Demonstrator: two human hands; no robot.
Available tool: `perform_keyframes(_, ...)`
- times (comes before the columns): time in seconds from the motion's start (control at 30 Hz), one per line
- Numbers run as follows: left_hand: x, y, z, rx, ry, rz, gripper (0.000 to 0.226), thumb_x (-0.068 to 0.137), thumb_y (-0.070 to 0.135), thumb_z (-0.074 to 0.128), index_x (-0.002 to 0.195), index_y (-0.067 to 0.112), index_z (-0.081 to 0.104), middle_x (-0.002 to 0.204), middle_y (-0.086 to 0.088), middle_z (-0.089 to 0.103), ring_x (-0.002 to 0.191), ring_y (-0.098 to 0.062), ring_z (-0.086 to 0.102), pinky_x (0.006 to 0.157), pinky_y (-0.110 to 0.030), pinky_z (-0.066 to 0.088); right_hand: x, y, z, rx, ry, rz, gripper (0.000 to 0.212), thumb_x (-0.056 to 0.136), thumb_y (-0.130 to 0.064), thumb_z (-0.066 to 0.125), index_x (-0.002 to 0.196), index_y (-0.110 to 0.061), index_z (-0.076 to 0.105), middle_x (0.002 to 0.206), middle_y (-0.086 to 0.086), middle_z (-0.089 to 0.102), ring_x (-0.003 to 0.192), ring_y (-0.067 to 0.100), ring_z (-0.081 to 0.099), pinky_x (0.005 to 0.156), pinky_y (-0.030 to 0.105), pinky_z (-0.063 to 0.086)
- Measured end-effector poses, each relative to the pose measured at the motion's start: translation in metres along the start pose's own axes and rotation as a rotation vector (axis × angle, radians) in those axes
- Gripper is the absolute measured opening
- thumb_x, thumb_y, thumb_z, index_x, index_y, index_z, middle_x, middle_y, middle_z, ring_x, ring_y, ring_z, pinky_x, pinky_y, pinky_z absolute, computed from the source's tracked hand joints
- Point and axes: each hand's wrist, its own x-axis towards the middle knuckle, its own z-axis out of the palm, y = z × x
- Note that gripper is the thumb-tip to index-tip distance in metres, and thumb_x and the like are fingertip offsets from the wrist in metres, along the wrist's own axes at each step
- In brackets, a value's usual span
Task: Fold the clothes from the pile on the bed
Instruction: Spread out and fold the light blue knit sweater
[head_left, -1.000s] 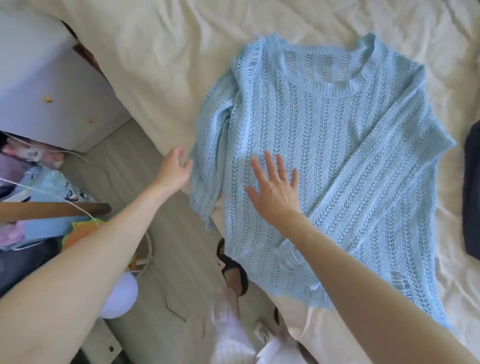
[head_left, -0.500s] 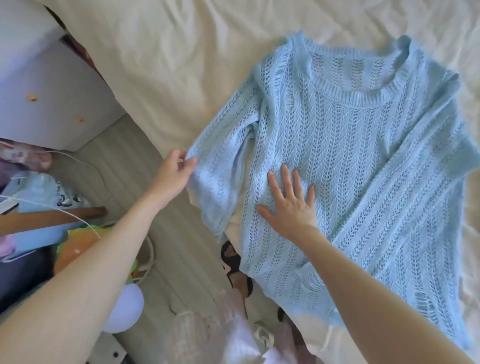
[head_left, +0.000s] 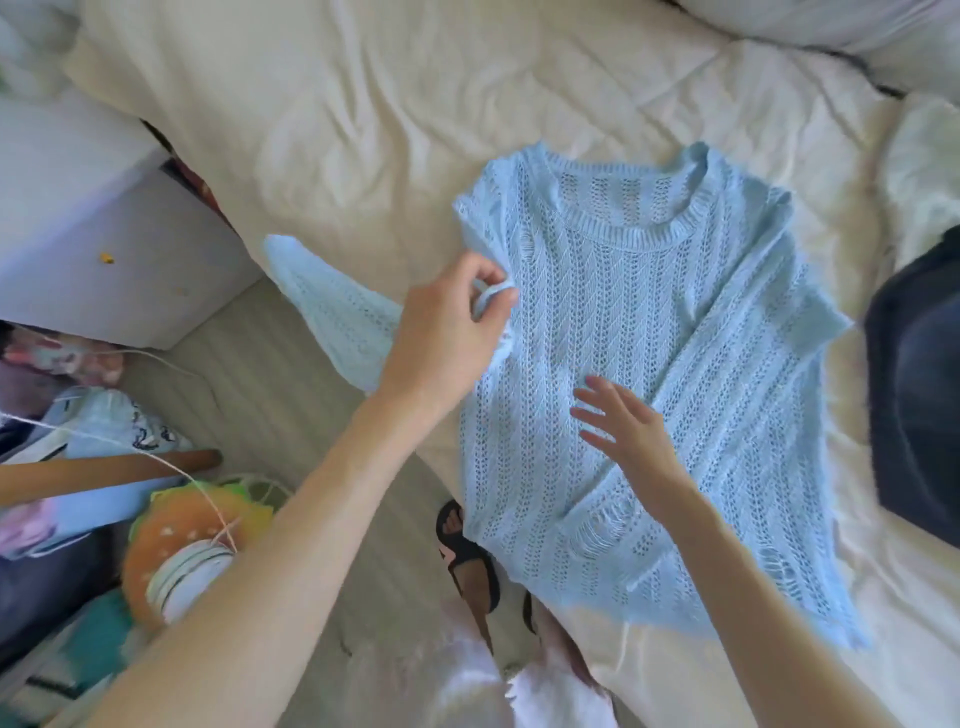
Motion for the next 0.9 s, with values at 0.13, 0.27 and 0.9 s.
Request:
perform_keyframes(0.13, -0.049, 0.065, 0.083, 0.039, -0.487, 0.173, 0.038, 0.095, 0.022, 0.053, 0.132, 0.013, 0.05, 0.123, -0.008, 0.062, 0.112, -0.022, 0.057, 0.095, -0.034, 0.043, -0.031, 0.023, -0.06, 0.324, 0.203, 0.104, 0.033, 0.1, -0.038, 0.04, 0.114, -0.016, 0.06, 0.106, 0.001, 0.069, 0.092, 0.013, 0.068, 0.078, 0.031, 0.051)
perform_keyframes(0.27, -0.083, 0.052, 0.133, 0.042, -0.554, 0.159, 0.038, 0.096, 0.021, 0.05, 0.134, 0.016, 0.049, 0.142, 0.0, 0.044, 0.132, -0.012, 0.036, 0.105, -0.016, 0.019, -0.043, 0.055, -0.102, 0.252, 0.29, 0.173, 0.034, 0.099, -0.035, 0.043, 0.125, -0.015, 0.052, 0.116, 0.006, 0.063, 0.102, 0.017, 0.061, 0.086, 0.035, 0.047)
perform_keyframes(0.9, -0.031, 0.015, 0.22, -0.417, 0.306, -0.832, 0.029, 0.086, 0.002, 0.06, 0.064, 0.011, 0.043, 0.065, -0.004, 0.045, 0.058, -0.018, 0.038, 0.05, -0.019, 0.032, -0.03, 0.072, -0.171, -0.157, 0.08, -0.019, 0.026, 0.099, -0.022, 0.048, 0.123, -0.018, 0.058, 0.122, 0.001, 0.06, 0.11, 0.015, 0.057, 0.095, 0.029, 0.043)
